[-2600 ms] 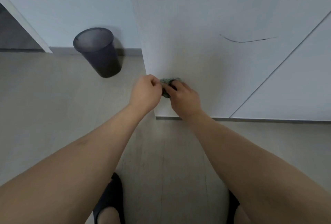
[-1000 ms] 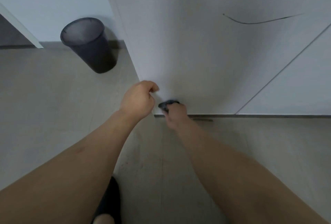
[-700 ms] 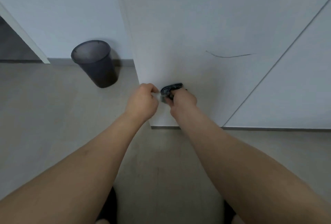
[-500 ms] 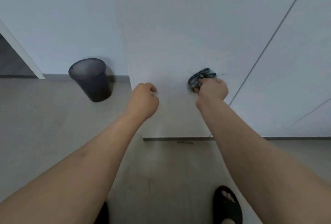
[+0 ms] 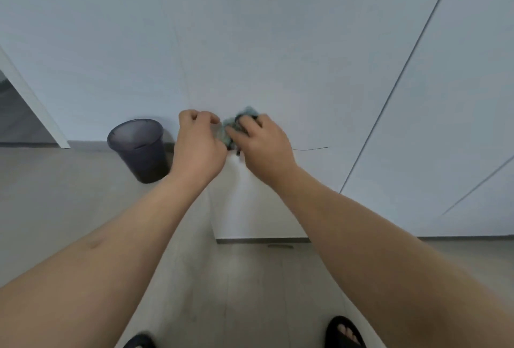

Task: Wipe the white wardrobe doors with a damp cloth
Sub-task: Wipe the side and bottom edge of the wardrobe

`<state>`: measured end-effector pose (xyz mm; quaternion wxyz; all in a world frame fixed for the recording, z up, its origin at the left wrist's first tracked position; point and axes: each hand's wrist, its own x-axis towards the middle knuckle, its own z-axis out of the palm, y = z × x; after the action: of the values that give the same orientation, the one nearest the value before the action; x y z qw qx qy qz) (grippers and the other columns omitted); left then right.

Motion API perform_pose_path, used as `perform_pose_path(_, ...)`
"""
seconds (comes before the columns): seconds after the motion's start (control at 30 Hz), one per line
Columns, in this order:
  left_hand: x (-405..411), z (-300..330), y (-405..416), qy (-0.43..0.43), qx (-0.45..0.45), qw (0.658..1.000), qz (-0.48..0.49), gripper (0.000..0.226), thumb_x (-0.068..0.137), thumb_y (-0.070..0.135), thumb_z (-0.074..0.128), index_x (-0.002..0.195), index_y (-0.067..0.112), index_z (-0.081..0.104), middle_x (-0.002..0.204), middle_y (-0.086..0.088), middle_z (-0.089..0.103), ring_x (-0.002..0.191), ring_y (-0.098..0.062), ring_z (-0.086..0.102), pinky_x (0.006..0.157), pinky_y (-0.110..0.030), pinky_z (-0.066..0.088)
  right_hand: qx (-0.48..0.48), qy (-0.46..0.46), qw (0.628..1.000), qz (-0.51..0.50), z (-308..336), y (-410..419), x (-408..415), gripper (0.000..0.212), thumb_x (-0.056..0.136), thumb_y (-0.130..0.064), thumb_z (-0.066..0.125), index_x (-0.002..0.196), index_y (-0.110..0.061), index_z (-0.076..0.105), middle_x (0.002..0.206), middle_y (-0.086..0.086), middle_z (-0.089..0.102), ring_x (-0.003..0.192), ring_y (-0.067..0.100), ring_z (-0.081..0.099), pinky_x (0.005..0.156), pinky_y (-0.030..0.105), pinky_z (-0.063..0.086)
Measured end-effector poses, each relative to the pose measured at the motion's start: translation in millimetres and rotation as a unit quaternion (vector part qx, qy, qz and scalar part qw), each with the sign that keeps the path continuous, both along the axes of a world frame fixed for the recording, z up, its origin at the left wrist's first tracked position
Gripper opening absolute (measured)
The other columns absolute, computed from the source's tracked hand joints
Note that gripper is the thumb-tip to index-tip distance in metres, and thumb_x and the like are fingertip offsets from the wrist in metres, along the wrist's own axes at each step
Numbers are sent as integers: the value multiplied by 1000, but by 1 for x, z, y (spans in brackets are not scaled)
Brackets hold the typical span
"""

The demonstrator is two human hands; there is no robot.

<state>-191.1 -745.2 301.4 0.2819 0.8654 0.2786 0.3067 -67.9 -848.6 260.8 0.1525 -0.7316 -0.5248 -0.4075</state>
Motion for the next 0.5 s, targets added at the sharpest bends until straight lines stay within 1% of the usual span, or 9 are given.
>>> perform_pose_path(0.03,0,-4,-3,14,1,1000,-3,44,84,-2,48,123,15,56,137,-5,34,98,-25,58,87,-35,48,-77,-35,996,-2,-25,-9,1,33,79,-12,66,111,-18,71,104,3,65,79,29,53,61,35,42)
perform_pose_path(0.1,1,-10,-7,48,17,999,-8,47,83,-1,48,128,14,52,142,-6,26,101,-29,57,83,-33,44,-200,-77,977,-14,-55,-34,13,29,87,-14,55,113,-21,65,105,0,61,85,26,56,68,37,40)
perform_pose_path(0.13,0,-13,-7,58,21,998,-7,49,83,-1,48,130,15,50,146,-7,22,106,-31,56,84,-33,43,-238,-88,967,-15,-58,-46,21,31,89,-15,49,115,-23,64,106,-1,60,88,25,56,71,37,39)
perform_pose_path(0.2,-5,-13,-4,65,19,998,-3,52,82,0,49,132,15,48,151,-9,17,116,-34,52,89,-37,45,-287,-111,951,-26,-43,-68,38,32,89,-16,46,111,-25,66,104,0,59,88,26,55,74,38,38)
perform_pose_path(0.27,-8,-9,-1,69,11,998,-1,52,82,-1,48,132,14,48,153,-10,16,118,-36,51,90,-38,46,-273,-152,949,-37,-11,-84,53,39,86,-14,44,115,-27,67,103,1,59,87,27,55,76,39,39)
perform_pose_path(0.37,-14,9,5,60,10,998,-1,52,83,-2,47,132,15,48,153,-7,17,109,-36,57,84,-39,48,-195,-178,963,-59,62,-94,64,54,83,-12,48,132,-31,61,114,7,62,89,31,56,76,40,42)
perform_pose_path(0.43,-18,24,8,53,10,999,-7,54,83,-2,48,134,15,47,154,-4,17,103,-35,58,78,-38,48,-121,-159,975,-97,114,-90,65,60,83,-11,52,139,-34,56,118,13,61,89,32,55,76,40,40)
perform_pose_path(0.5,-23,40,13,43,18,999,-10,55,84,-2,47,136,15,46,154,-2,18,101,-33,58,74,-37,46,-47,-97,984,-142,170,-76,50,67,82,-13,52,144,-37,49,124,18,57,93,36,54,76,41,39)
